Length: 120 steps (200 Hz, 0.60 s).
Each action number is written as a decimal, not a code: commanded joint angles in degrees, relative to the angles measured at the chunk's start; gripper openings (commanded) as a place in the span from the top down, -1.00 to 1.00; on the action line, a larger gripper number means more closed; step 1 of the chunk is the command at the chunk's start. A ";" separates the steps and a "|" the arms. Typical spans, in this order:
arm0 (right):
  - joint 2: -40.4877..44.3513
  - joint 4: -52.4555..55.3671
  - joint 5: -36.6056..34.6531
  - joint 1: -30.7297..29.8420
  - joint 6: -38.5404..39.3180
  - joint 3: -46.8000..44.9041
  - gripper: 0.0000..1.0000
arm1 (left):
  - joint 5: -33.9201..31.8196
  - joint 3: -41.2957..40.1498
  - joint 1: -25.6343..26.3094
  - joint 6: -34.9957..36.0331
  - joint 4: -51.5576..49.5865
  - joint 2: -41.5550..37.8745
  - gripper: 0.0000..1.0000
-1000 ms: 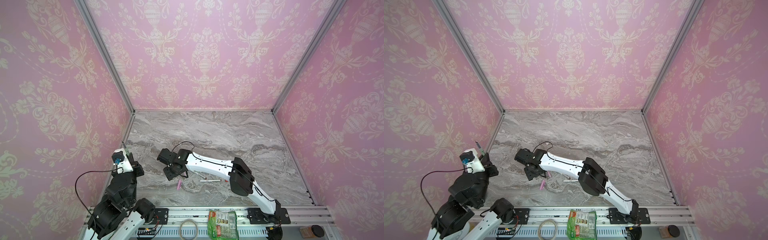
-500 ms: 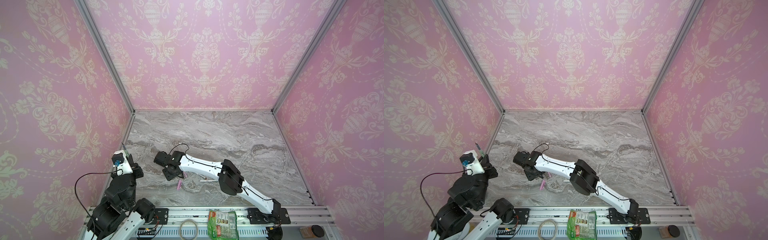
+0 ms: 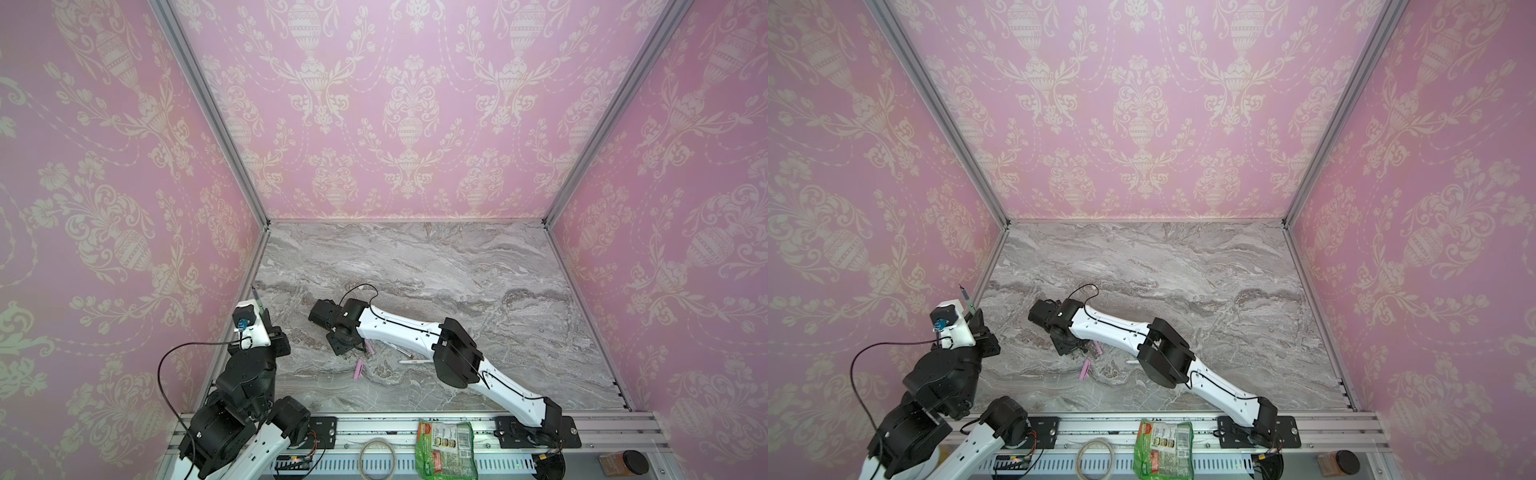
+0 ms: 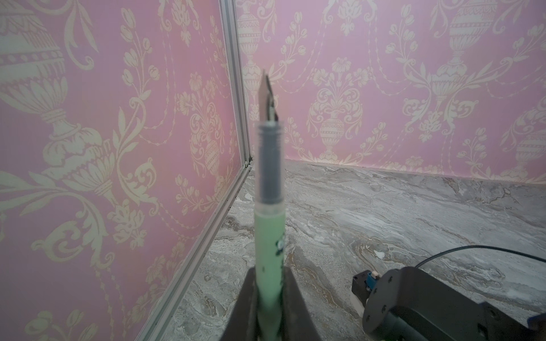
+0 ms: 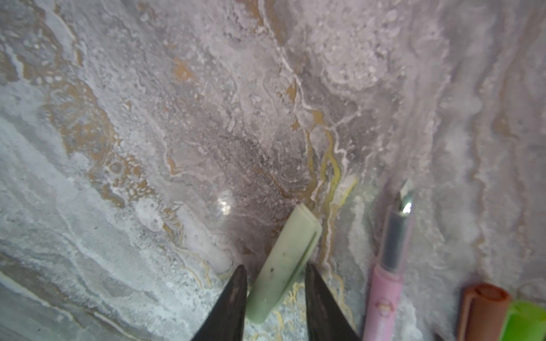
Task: Insert pens into pen caps
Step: Pick up the pen cap from the middle-left of the table.
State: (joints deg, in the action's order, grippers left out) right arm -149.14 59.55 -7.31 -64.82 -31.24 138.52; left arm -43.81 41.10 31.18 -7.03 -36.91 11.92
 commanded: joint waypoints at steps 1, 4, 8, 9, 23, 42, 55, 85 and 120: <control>-2.68 2.83 -2.20 0.65 1.58 1.92 0.27 | 0.99 -0.85 -0.41 1.74 1.18 -0.31 1.00; -2.84 2.77 -2.33 0.73 1.64 2.01 0.26 | 1.00 -0.87 -0.42 1.78 1.22 -0.32 1.00; -3.02 2.85 -2.50 0.80 1.75 2.17 0.26 | 0.98 -0.85 -0.44 1.82 1.30 -0.21 1.00; -3.01 2.90 -2.56 0.77 1.77 2.18 0.26 | 0.99 -0.89 -0.38 1.83 1.31 -0.22 1.00; -3.51 2.77 -2.92 1.00 2.31 2.53 0.25 | 0.97 -0.90 -0.36 2.19 1.65 0.00 1.00; -4.21 2.90 -3.28 1.09 2.85 3.07 0.29 | 1.01 -0.86 -0.41 2.61 2.01 0.35 1.00; -4.62 3.05 -3.62 1.09 3.13 3.18 0.35 | 1.01 -0.86 -0.40 2.64 2.15 0.57 1.00; -5.02 3.38 -4.02 1.08 3.30 2.69 0.54 | 1.26 -0.96 -0.41 2.39 2.54 1.08 1.00; -4.94 3.45 -4.39 1.01 3.39 2.37 0.63 | 1.47 -1.02 -0.40 2.19 2.85 1.60 1.00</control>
State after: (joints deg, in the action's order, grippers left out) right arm -150.89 60.29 -9.54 -64.14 -28.47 141.45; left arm -43.75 40.38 31.18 -5.80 -34.81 12.69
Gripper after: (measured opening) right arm 0.199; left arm 0.138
